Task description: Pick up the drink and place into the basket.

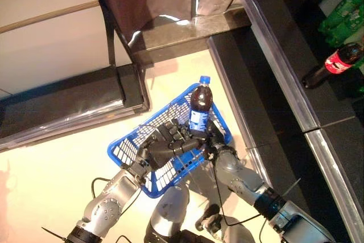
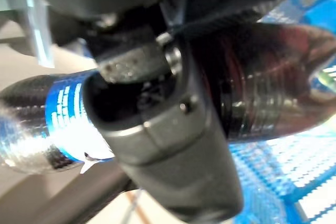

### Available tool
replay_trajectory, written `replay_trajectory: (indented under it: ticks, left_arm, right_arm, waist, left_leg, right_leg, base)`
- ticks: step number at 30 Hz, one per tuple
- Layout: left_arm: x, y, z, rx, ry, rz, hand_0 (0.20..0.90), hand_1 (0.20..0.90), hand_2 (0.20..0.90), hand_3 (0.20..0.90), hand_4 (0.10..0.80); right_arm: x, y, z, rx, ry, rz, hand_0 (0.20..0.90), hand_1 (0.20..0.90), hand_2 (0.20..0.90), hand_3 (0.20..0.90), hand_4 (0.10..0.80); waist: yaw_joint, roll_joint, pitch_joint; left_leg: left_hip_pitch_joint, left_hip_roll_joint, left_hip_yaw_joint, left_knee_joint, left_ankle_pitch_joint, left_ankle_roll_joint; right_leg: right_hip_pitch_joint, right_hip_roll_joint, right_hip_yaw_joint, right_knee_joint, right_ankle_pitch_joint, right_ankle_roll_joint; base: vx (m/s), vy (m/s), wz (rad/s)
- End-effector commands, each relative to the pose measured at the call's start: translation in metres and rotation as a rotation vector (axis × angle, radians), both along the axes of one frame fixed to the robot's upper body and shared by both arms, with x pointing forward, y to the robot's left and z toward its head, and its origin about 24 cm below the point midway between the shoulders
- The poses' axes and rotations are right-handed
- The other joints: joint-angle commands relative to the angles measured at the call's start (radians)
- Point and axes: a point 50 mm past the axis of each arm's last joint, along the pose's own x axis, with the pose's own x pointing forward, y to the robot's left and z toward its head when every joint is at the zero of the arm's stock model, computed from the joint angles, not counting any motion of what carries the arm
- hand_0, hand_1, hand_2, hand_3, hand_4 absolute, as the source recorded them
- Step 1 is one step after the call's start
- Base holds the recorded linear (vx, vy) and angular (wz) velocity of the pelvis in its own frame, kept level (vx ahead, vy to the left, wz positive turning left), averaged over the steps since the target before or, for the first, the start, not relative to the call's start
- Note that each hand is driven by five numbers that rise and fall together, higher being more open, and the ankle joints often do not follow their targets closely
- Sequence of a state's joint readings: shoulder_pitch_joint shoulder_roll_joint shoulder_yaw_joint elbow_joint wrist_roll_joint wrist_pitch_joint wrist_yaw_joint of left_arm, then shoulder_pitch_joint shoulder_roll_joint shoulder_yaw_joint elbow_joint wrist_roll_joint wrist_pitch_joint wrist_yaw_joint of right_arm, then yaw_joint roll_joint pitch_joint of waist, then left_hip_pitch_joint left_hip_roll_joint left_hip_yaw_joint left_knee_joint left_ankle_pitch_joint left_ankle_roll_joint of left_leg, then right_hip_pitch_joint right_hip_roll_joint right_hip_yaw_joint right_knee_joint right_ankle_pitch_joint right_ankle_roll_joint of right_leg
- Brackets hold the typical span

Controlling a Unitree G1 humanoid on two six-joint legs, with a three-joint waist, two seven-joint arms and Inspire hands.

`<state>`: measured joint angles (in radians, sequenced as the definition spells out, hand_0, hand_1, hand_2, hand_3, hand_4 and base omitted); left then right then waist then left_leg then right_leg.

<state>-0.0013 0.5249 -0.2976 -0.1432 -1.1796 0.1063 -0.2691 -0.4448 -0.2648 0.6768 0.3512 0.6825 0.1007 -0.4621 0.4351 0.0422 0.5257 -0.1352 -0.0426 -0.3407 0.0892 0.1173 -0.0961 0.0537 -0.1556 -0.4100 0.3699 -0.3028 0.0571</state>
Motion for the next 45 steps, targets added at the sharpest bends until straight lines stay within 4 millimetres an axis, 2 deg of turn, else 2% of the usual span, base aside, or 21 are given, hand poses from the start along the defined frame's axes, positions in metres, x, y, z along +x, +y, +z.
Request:
replay_trajectory:
  ticks: [1,3,5,8,14,19,21,27,30,35,38,43,44,45]
  left_arm:
    - [-0.026,-0.048,0.091,-0.415,-0.449,-0.324,0.3,0.3,0.3,0.2,0.1]
    - [-0.026,-0.047,0.092,-0.413,-0.452,-0.326,0.3,0.3,0.3,0.2,0.1]
    - [-0.026,-0.046,0.092,-0.416,-0.445,-0.335,0.3,0.3,0.3,0.2,0.1]
    - [-0.028,-0.045,0.091,-0.411,-0.453,-0.345,0.3,0.3,0.3,0.2,0.1]
    - [-0.031,-0.043,0.09,-0.41,-0.468,-0.36,0.3,0.3,0.3,0.2,0.1]
    - [-0.033,-0.044,0.087,-0.413,-0.454,-0.382,0.3,0.3,0.3,0.2,0.1]
    - [-0.035,-0.046,0.086,-0.419,-0.438,-0.42,0.3,0.3,0.3,0.2,0.1]
    - [-0.05,-0.062,0.082,-0.436,-0.387,-0.682,0.3,0.3,0.3,0.2,0.1]
    - [-0.053,-0.067,0.081,-0.442,-0.358,-0.745,0.3,0.3,0.3,0.2,0.1]
    - [-0.052,-0.071,0.082,-0.444,-0.342,-0.77,0.3,0.3,0.3,0.2,0.1]
    - [-0.05,-0.069,0.081,-0.457,-0.324,-0.761,0.3,0.3,0.3,0.2,0.1]
    - [-0.048,-0.065,0.082,-0.465,-0.31,-0.761,0.3,0.3,0.3,0.2,0.1]
    - [-0.048,-0.064,0.082,-0.464,-0.309,-0.76,0.3,0.3,0.3,0.2,0.1]
    - [-0.048,-0.064,0.082,-0.464,-0.309,-0.76,0.3,0.3,0.3,0.2,0.1]
  right_arm:
    - [-0.001,0.056,0.034,0.262,-0.101,0.154,0.3,0.3,0.3,0.2,0.1]
    - [-0.002,0.057,0.028,0.298,-0.054,0.159,0.3,0.3,0.3,0.2,0.1]
    - [-0.01,0.065,0.013,0.429,0.081,0.187,0.3,0.3,0.3,0.2,0.1]
    - [-0.02,0.076,0.004,0.546,0.164,0.248,0.3,0.3,0.3,0.2,0.1]
    - [-0.036,0.089,-0.003,0.676,0.25,0.353,0.3,0.3,0.3,0.2,0.1]
    - [-0.034,0.086,-0.004,0.737,0.273,0.365,0.3,0.3,0.3,0.2,0.1]
    - [-0.029,0.081,-0.002,0.756,0.261,0.352,0.3,0.3,0.3,0.2,0.1]
    - [0.002,0.055,0.005,0.843,0.259,0.212,0.3,0.3,0.3,0.2,0.1]
    - [0.012,0.048,0.007,0.872,0.273,0.166,0.3,0.3,0.3,0.2,0.1]
    - [0.028,0.033,0.013,0.905,0.278,0.094,0.3,0.3,0.3,0.2,0.1]
    - [0.04,0.021,0.023,0.912,0.253,0.047,0.3,0.3,0.3,0.2,0.1]
    - [0.053,0.004,0.028,0.888,0.23,-0.009,0.3,0.3,0.3,0.2,0.1]
    - [0.054,0.003,0.029,0.887,0.226,-0.01,0.425,0.425,0.425,0.345,0.245]
    - [0.055,0.003,0.029,0.886,0.223,-0.012,0.604,0.604,0.604,0.554,0.454]
  waist:
    - [-0.003,-0.004,-0.213]
    - [0.002,-0.004,-0.209]
    - [0.009,-0.002,-0.201]
    - [0.017,-0.003,-0.193]
    - [0.023,-0.006,-0.186]
    - [0.024,-0.007,-0.186]
    - [0.026,-0.007,-0.184]
    - [0.025,0.002,-0.178]
    - [0.02,0.008,-0.176]
    - [0.015,0.019,-0.172]
    - [0.016,0.024,-0.174]
    - [0.03,0.026,-0.176]
    - [0.03,0.025,-0.175]
    - [0.031,0.025,-0.174]
  left_leg:
    - [-0.002,-0.031,-0.03,0.069,-0.069,0.023]
    - [-0.004,-0.032,-0.03,0.068,-0.069,0.024]
    - [-0.008,-0.032,-0.034,0.065,-0.066,0.025]
    - [-0.014,-0.032,-0.038,0.06,-0.062,0.026]
    - [-0.02,-0.029,-0.039,0.048,-0.053,0.029]
    - [-0.027,-0.028,-0.037,0.047,-0.051,0.031]
    - [-0.029,-0.027,-0.037,0.048,-0.05,0.032]
    - [-0.031,-0.025,-0.03,0.054,-0.053,0.039]
    - [-0.033,-0.025,-0.027,0.056,-0.053,0.042]
    - [-0.035,-0.026,-0.019,0.063,-0.056,0.047]
    - [-0.039,-0.027,-0.014,0.067,-0.059,0.049]
    - [-0.045,-0.032,-0.017,0.072,-0.064,0.052]
    - [-0.046,-0.032,-0.017,0.073,-0.064,0.053]
    - [-0.046,-0.032,-0.016,0.073,-0.064,0.053]
  right_leg:
    - [-0.006,0.026,-0.027,-0.086,0.142,-0.036]
    - [-0.008,0.026,-0.029,-0.084,0.139,-0.037]
    - [-0.013,0.024,-0.036,-0.079,0.139,-0.037]
    - [-0.017,0.025,-0.043,-0.08,0.14,-0.037]
    - [-0.027,0.03,-0.045,-0.085,0.147,-0.036]
    - [-0.034,0.031,-0.046,-0.085,0.149,-0.036]
    - [-0.036,0.031,-0.048,-0.082,0.15,-0.035]
    - [-0.043,0.022,-0.056,-0.064,0.153,-0.036]
    - [-0.045,0.018,-0.057,-0.06,0.156,-0.034]
    - [-0.052,0.006,-0.061,-0.048,0.162,-0.029]
    - [-0.055,-0.001,-0.068,-0.043,0.161,-0.027]
    - [-0.063,-0.011,-0.08,-0.027,0.158,-0.025]
    - [-0.064,-0.012,-0.08,-0.026,0.158,-0.024]
    - [-0.064,-0.013,-0.081,-0.024,0.158,-0.024]
  base:
    - [0.062,-0.064,0.13]
    - [-0.004,-0.014,0.22]
    - [-0.004,-0.034,0.08]
    - [-0.013,-0.045,0.06]
    - [-0.008,-0.026,0.04]
    - [0.0,0.0,0.0]
    - [0.0,0.0,0.0]
    - [0.0,0.0,0.0]
    - [0.0,0.0,0.0]
    - [0.015,0.032,0.0]
    - [0.025,0.049,0.01]
    - [0.014,0.008,0.02]
    - [0.011,0.002,0.05]
    - [0.011,0.009,0.1]
